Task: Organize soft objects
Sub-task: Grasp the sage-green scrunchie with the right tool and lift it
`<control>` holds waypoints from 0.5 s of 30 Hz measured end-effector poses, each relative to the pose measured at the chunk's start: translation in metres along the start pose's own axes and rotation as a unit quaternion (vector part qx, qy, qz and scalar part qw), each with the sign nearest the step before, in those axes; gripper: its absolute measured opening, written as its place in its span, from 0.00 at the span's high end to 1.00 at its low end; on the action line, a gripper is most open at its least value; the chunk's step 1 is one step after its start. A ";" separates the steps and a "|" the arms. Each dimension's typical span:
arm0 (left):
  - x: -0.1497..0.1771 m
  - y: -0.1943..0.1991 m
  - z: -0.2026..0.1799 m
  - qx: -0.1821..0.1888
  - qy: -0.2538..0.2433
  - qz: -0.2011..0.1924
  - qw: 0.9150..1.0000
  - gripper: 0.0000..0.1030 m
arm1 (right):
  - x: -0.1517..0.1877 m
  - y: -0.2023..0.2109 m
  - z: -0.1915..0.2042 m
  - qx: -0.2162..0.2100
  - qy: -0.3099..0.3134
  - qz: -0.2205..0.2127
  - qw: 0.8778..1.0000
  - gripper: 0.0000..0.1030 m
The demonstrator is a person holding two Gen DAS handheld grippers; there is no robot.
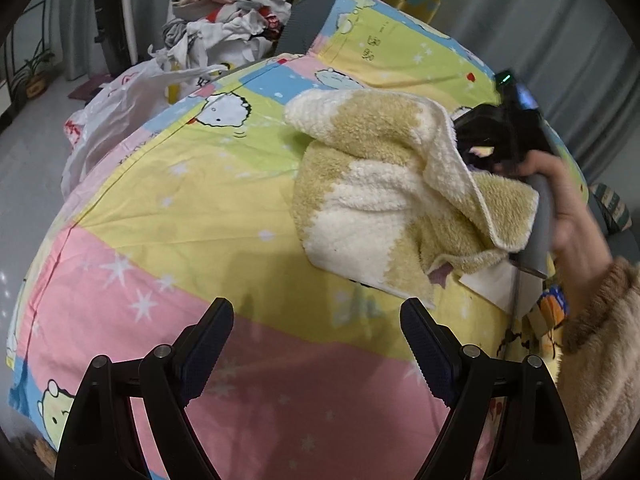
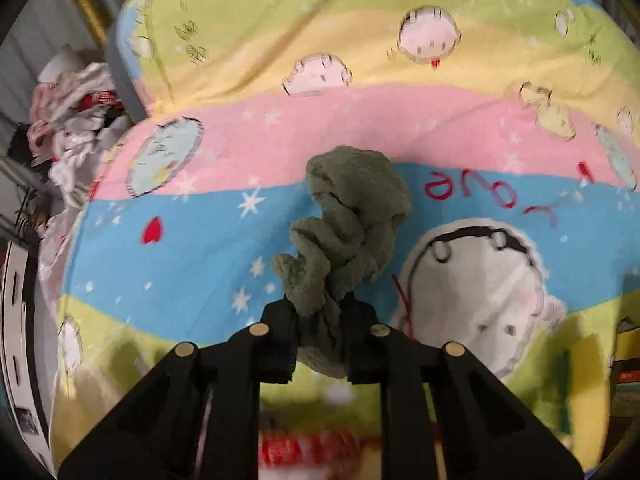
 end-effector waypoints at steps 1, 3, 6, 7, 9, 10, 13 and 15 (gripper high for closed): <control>0.001 0.000 -0.001 0.000 -0.002 0.000 1.000 0.17 | 0.005 0.016 -0.001 -0.005 0.012 -0.010 1.000 0.84; 0.003 0.001 -0.004 -0.001 -0.005 0.000 1.000 0.17 | 0.018 0.050 -0.002 -0.026 0.024 -0.022 0.999 0.84; 0.006 0.003 -0.010 -0.005 -0.015 -0.004 1.000 0.17 | 0.048 0.104 -0.006 -0.069 0.049 -0.046 0.995 0.84; 0.007 0.005 -0.013 -0.005 -0.021 -0.005 1.000 0.17 | 0.061 0.119 -0.006 -0.073 0.060 -0.052 0.994 0.84; 0.009 0.007 -0.016 -0.010 -0.033 -0.007 0.999 0.17 | 0.090 0.148 -0.008 -0.082 0.078 -0.072 0.991 0.83; 0.010 0.009 -0.017 -0.016 -0.037 -0.010 0.999 0.17 | 0.105 0.159 -0.010 -0.091 0.083 -0.080 0.989 0.83; 0.013 0.016 -0.021 -0.023 -0.049 -0.025 0.998 0.17 | 0.153 0.171 -0.020 -0.102 0.083 -0.072 0.989 0.81; 0.014 0.018 -0.025 -0.018 -0.055 -0.029 0.998 0.17 | 0.183 0.166 -0.026 -0.101 0.086 -0.053 0.990 0.81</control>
Point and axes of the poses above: each gripper's, at about its wrist camera, not at the fingertips, and y roughly against the way its jaws point, z to its left, x to its underside, the point moved 6 cm from there along -y, roughly the way its jaws point, and after that the axes turned 2 degrees about x, right-handed, at the moved point
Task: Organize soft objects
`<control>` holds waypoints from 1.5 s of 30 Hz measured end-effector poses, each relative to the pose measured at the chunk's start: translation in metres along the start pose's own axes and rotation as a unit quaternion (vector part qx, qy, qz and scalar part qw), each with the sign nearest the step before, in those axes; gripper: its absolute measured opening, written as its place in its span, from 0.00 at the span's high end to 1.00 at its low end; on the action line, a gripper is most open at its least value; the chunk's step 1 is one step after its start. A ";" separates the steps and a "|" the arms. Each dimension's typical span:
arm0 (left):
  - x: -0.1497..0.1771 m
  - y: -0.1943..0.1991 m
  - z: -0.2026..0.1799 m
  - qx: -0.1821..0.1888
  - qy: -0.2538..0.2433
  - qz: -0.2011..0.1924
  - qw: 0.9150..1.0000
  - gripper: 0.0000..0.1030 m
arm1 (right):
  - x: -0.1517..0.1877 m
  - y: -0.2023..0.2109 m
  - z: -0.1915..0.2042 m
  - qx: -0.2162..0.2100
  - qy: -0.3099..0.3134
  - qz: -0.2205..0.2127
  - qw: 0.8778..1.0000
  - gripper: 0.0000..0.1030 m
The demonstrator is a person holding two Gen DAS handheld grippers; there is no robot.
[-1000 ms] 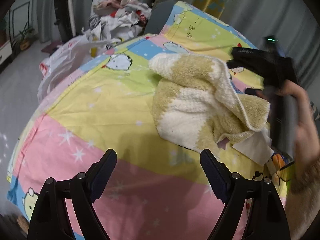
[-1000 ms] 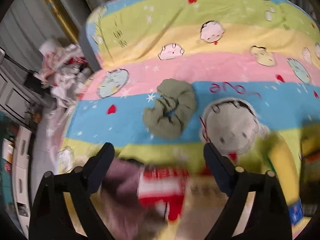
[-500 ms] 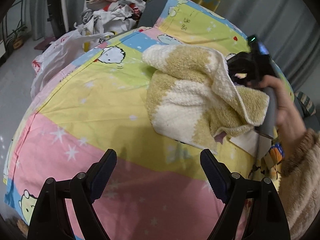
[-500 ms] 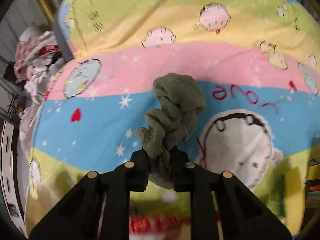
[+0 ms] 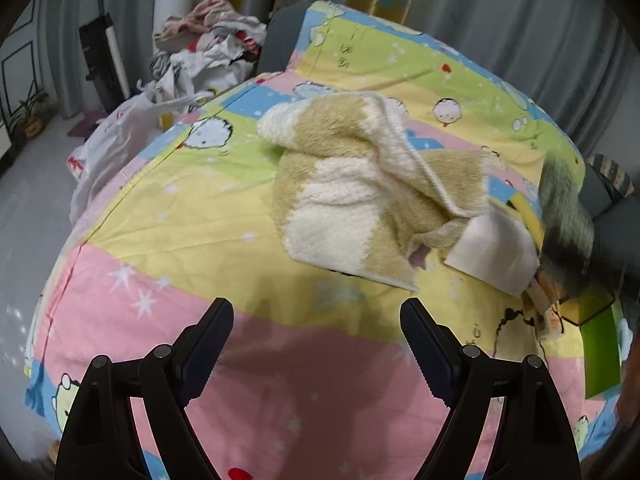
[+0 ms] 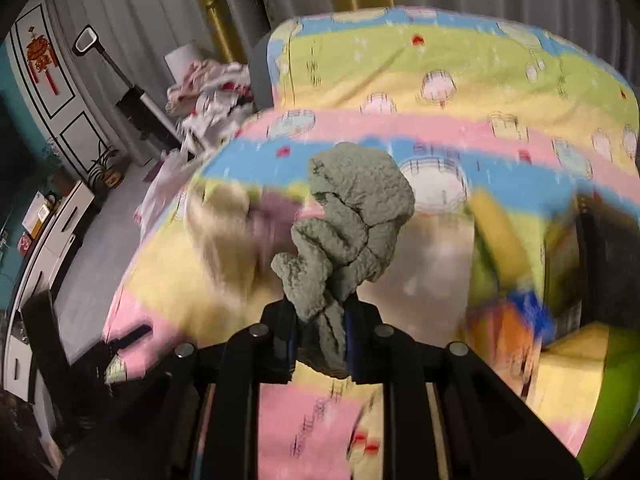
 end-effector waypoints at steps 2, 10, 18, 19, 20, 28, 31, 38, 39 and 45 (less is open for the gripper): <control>0.002 0.001 -0.005 0.012 -0.002 0.002 1.000 0.17 | 0.027 -0.007 -0.001 0.008 0.002 0.022 1.000 0.81; 0.011 -0.001 -0.026 0.015 -0.032 0.000 0.999 0.17 | 0.071 -0.019 -0.016 0.018 -0.014 0.056 0.998 0.48; 0.022 0.000 -0.051 0.052 -0.055 0.002 0.997 0.17 | 0.060 0.008 -0.031 -0.005 -0.060 0.002 0.998 0.23; 0.024 0.000 -0.056 0.067 -0.057 0.006 0.996 0.17 | 0.059 0.010 -0.034 -0.011 -0.069 -0.006 0.998 0.23; 0.027 0.000 -0.061 0.087 -0.060 0.009 0.994 0.17 | 0.057 0.010 -0.036 -0.019 -0.079 -0.012 0.997 0.23; 0.051 -0.018 -0.107 0.168 -0.076 0.045 0.982 0.28 | 0.065 -0.014 -0.048 -0.076 -0.160 0.013 0.984 0.24; 0.062 -0.029 -0.122 0.191 -0.084 0.069 0.976 0.43 | 0.068 -0.028 -0.048 -0.091 -0.172 0.029 0.980 0.33; 0.072 -0.041 -0.146 0.225 -0.100 0.081 0.966 0.55 | 0.080 -0.049 -0.048 -0.112 -0.195 0.060 0.973 0.67; 0.071 -0.040 -0.150 0.230 -0.106 0.080 0.964 0.55 | 0.080 -0.047 -0.049 -0.109 -0.194 0.062 0.973 0.67; 0.054 -0.012 -0.185 0.259 -0.143 0.038 0.955 0.55 | 0.066 -0.006 -0.069 -0.128 -0.210 0.016 0.969 0.67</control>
Point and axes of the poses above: each gripper's, at about its wrist camera, not at the fingertips, and y roughly against the way its jaws point, z to its left, x to its underside, the point moved 6 cm from there along -y, roughly the way its jaws point, and after that the axes turned 2 degrees about x, right-handed, at the moved point
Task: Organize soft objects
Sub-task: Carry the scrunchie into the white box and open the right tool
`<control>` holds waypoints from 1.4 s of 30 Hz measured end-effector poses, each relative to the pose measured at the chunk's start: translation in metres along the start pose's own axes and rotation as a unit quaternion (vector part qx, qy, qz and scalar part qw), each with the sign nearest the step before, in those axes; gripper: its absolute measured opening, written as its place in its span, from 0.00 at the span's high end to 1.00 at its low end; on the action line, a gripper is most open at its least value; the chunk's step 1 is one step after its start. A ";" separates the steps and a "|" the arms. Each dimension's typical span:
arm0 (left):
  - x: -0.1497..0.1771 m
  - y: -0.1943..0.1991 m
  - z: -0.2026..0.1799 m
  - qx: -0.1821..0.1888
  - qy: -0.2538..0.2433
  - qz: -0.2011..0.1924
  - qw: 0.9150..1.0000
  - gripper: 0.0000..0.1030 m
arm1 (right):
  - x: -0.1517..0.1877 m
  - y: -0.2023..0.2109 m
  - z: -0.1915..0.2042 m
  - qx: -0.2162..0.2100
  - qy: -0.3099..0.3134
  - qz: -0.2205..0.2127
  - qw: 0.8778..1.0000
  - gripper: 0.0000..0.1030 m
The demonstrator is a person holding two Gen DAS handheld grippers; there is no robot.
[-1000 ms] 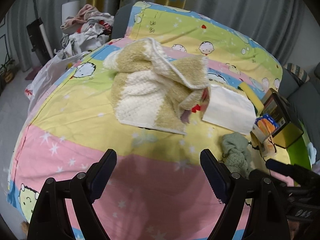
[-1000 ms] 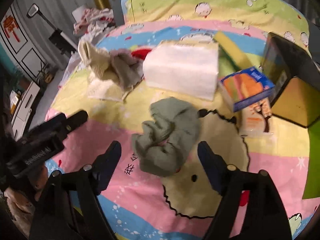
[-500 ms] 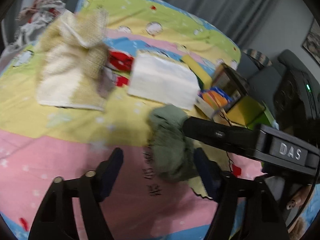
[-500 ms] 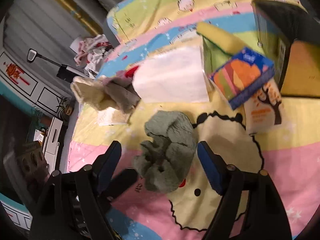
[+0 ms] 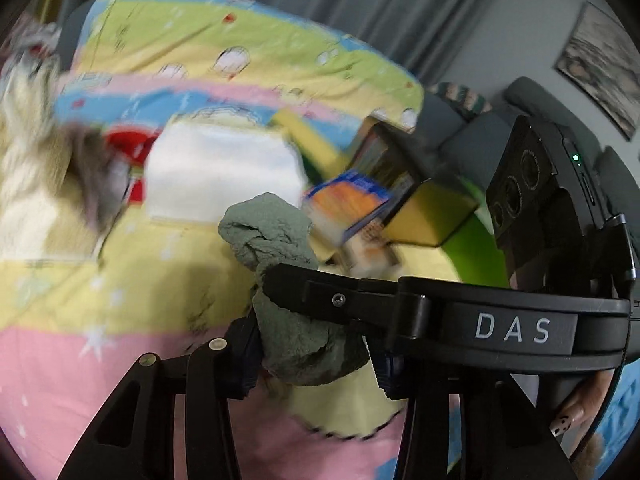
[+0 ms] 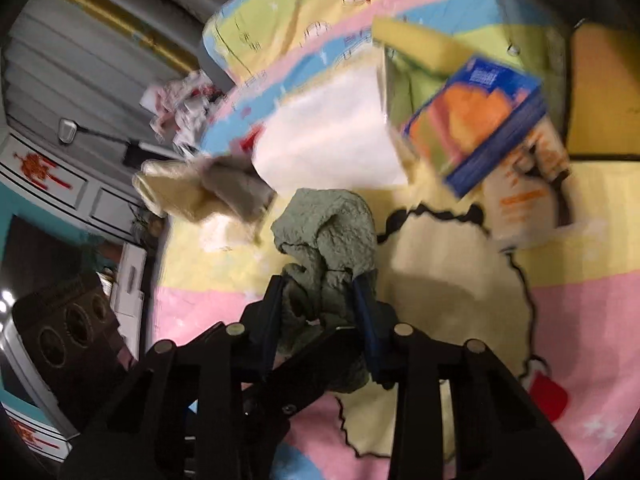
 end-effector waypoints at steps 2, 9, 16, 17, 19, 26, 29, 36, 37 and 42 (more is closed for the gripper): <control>-0.010 0.000 -0.022 0.011 -0.022 -0.012 1.000 0.55 | -0.007 0.023 -0.001 0.002 0.002 -0.030 1.000 0.65; -0.035 -0.013 -0.102 0.065 -0.088 -0.029 0.994 0.55 | -0.029 0.108 -0.033 0.012 -0.024 -0.126 0.992 0.65; -0.040 -0.050 -0.177 0.133 -0.139 -0.024 0.981 0.55 | -0.036 0.178 -0.085 0.033 -0.074 -0.211 0.974 0.64; -0.040 -0.059 -0.185 0.141 -0.144 -0.017 0.979 0.55 | -0.037 0.183 -0.093 0.038 -0.083 -0.217 0.972 0.64; -0.041 -0.071 -0.197 0.155 -0.146 -0.006 0.977 0.55 | -0.037 0.194 -0.108 0.045 -0.098 -0.229 0.967 0.64; -0.033 -0.113 -0.238 0.176 -0.166 0.033 0.970 0.55 | -0.030 0.220 -0.160 0.067 -0.163 -0.257 0.950 0.65; -0.026 -0.125 -0.247 0.179 -0.166 0.051 0.968 0.55 | -0.027 0.225 -0.172 0.089 -0.180 -0.262 0.944 0.65; -0.017 -0.136 -0.253 0.168 -0.169 0.064 0.969 0.55 | -0.023 0.229 -0.189 0.102 -0.204 -0.264 0.937 0.65; -0.017 -0.138 -0.253 0.165 -0.166 0.066 0.970 0.55 | -0.023 0.229 -0.191 0.104 -0.206 -0.265 0.936 0.65; -0.014 -0.147 -0.255 0.156 -0.167 0.078 0.970 0.55 | -0.022 0.230 -0.199 0.129 -0.216 -0.270 0.929 0.65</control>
Point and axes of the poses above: each gripper's, at about its wrist camera, not at the fingertips, and y roughly against the way its jaws point, z to its left, x to its underside, the point moved 6 cm from there along -y, roughly the way its jaws point, and after that the axes turned 2 degrees about x, right-handed, at the moved point
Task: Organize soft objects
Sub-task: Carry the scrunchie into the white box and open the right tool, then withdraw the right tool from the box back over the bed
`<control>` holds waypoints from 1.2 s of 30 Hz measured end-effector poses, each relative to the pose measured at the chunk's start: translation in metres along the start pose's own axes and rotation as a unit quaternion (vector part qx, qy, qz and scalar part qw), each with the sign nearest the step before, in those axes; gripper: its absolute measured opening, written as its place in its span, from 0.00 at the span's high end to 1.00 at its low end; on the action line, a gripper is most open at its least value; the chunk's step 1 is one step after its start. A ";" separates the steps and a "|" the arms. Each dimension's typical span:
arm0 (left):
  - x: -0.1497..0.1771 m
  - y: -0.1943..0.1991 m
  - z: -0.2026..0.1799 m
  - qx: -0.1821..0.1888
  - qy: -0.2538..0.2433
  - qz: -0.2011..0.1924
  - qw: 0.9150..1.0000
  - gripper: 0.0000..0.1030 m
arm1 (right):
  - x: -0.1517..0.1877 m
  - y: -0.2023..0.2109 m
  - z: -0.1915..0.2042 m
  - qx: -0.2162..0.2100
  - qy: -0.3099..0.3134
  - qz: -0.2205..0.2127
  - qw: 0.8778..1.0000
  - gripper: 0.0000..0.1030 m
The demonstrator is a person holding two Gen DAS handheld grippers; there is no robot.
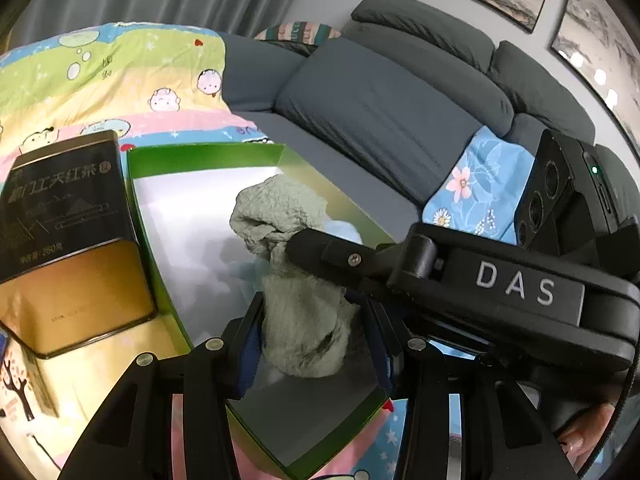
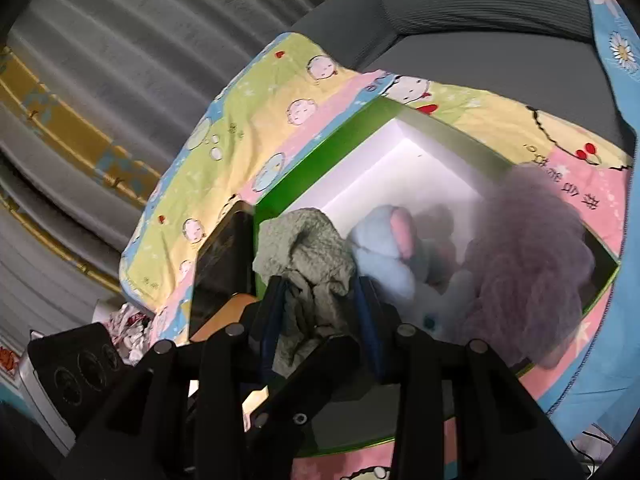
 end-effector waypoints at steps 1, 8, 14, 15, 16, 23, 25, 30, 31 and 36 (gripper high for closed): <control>0.001 -0.001 0.000 -0.002 0.000 0.002 1.000 0.55 | 0.000 -0.001 -0.002 -0.001 -0.002 0.001 1.000 0.65; -0.002 0.002 -0.002 -0.019 0.002 -0.006 1.000 0.33 | -0.007 0.012 -0.010 0.027 -0.012 -0.029 0.999 0.46; -0.004 0.018 -0.008 -0.009 -0.005 -0.022 1.000 0.24 | -0.014 0.033 -0.007 0.023 -0.003 -0.071 0.997 0.30; -0.005 0.022 -0.009 -0.006 -0.008 -0.026 1.000 0.23 | -0.014 0.036 -0.006 0.018 -0.005 -0.077 0.997 0.21; -0.005 0.025 -0.010 -0.003 -0.010 -0.029 1.000 0.19 | -0.015 0.040 -0.005 0.011 -0.006 -0.084 0.996 0.18; -0.006 0.059 -0.001 -0.007 0.000 -0.055 0.998 0.19 | -0.016 0.058 0.006 -0.003 0.003 -0.115 0.993 0.12; -0.002 0.071 0.009 -0.016 0.007 -0.062 0.998 0.19 | -0.015 0.058 0.010 -0.005 0.007 -0.114 0.993 0.11; 0.009 0.106 0.041 -0.052 0.028 -0.077 0.995 0.19 | -0.009 0.053 0.022 0.001 0.022 -0.107 0.994 0.08; 0.013 0.113 0.048 -0.061 0.033 -0.079 0.994 0.19 | -0.007 0.053 0.025 0.000 0.026 -0.105 0.994 0.08; 0.033 0.152 0.085 -0.112 0.065 -0.089 0.988 0.18 | 0.000 0.049 0.042 -0.002 0.053 -0.101 0.993 0.07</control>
Point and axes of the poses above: each gripper's, at about its wrist camera, not at the fingertips, and y roughly against the way its jaws point, z to its left, x to its underside, the point moved 6 cm from there along -y, roughly the way its jaws point, and after that the axes turned 2 degrees about x, right-handed, at the moved point
